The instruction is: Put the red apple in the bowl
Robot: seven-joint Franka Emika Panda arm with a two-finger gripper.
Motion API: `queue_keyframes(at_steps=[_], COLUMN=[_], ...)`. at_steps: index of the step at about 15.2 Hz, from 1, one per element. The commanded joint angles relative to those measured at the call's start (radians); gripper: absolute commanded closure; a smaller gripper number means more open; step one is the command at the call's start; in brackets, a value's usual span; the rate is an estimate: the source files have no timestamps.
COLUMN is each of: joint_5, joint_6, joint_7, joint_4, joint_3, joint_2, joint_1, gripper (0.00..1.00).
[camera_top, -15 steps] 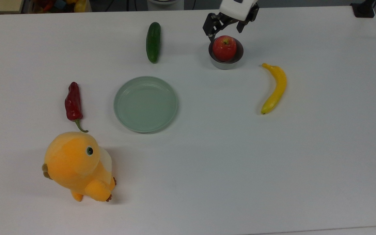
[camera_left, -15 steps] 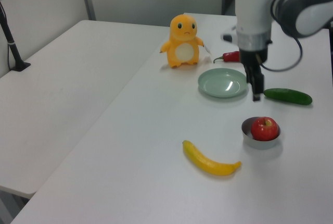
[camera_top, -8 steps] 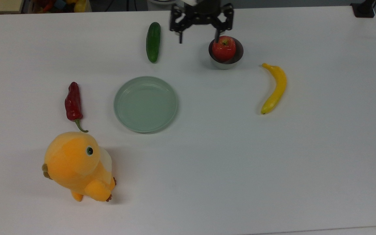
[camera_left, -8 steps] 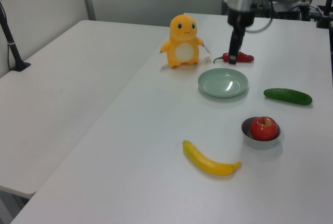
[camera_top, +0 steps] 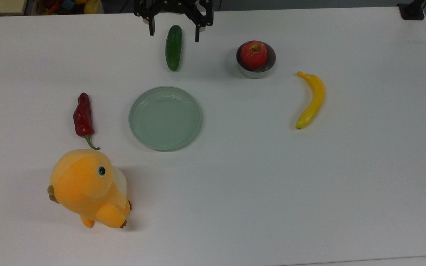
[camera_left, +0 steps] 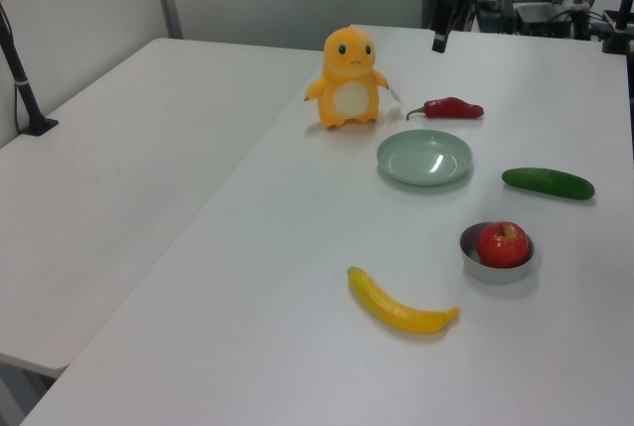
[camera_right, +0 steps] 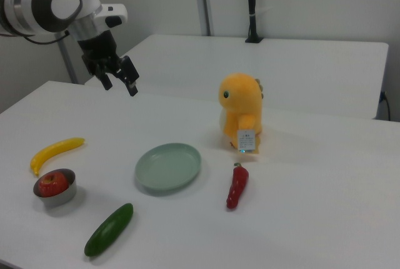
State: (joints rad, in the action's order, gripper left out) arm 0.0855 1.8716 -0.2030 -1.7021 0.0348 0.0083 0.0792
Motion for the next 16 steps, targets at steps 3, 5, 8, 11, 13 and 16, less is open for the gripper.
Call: queue_keyframes(at_steps=[3,5,8,11,13,16], joint_5=[-0.041,-0.142,-0.153,-0.153,-0.153,-0.153], joint_6=[-0.155,-0.149,-0.149,-0.150,-0.147,-0.150], joint_7=[0.143,0.154,0.151,0.148,0.148,0.151], joint_4=[-0.005,-0.005,-0.001,-0.002,-0.001,-0.002], joint_3=[-0.019,-0.062,-0.062,-0.062,-0.062,-0.062], joint_2=[-0.044,-0.047,-0.045,-0.045,-0.045,-0.047], joint_1=[0.010,0.014,0.016,0.021,0.021,0.022], gripper=[0.00,0.00,0.00,0.00,0.00,0.00])
